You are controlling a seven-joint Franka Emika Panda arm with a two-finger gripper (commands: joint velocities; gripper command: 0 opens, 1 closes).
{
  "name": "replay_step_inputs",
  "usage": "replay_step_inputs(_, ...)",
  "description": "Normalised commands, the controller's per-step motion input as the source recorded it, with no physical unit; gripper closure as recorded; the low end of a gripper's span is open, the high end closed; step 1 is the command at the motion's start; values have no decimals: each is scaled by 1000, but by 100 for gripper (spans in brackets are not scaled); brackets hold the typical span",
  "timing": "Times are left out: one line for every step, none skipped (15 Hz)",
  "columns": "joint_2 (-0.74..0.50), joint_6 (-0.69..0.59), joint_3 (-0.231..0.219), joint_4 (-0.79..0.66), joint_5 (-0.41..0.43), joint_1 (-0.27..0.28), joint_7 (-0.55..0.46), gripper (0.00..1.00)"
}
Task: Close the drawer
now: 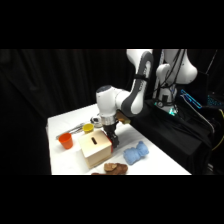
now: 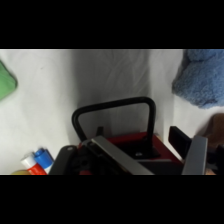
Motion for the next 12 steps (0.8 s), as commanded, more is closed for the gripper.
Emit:
replay_step_inputs(98,-110,-13,271,10,9,-104,0)
replay_step_inputs(106,-103,-5,265,19,4,-111,0)
replay_step_inputs(107,-93,-3,250,22,3,-112,0)
replay_step_inputs(104,-83,0,235,24,3,-110,0)
replay_step_inputs(82,-66,-7,214,17,11,-95,0)
replay_step_inputs(41,-66,-2,181,20,9,-97,0)
replay_step_inputs(-8,-44,-22,137,-4,31,-67,0)
replay_step_inputs(-68,-34,-36,89,-18,43,-44,0)
replay_step_inputs(-128,-49,-42,47,-28,46,-40,0)
replay_step_inputs(-201,-73,-59,-3,-45,58,-17,0)
replay_step_inputs(-247,-85,-66,-37,-49,61,-6,0)
replay_step_inputs(-296,-129,-85,-70,-72,74,20,0)
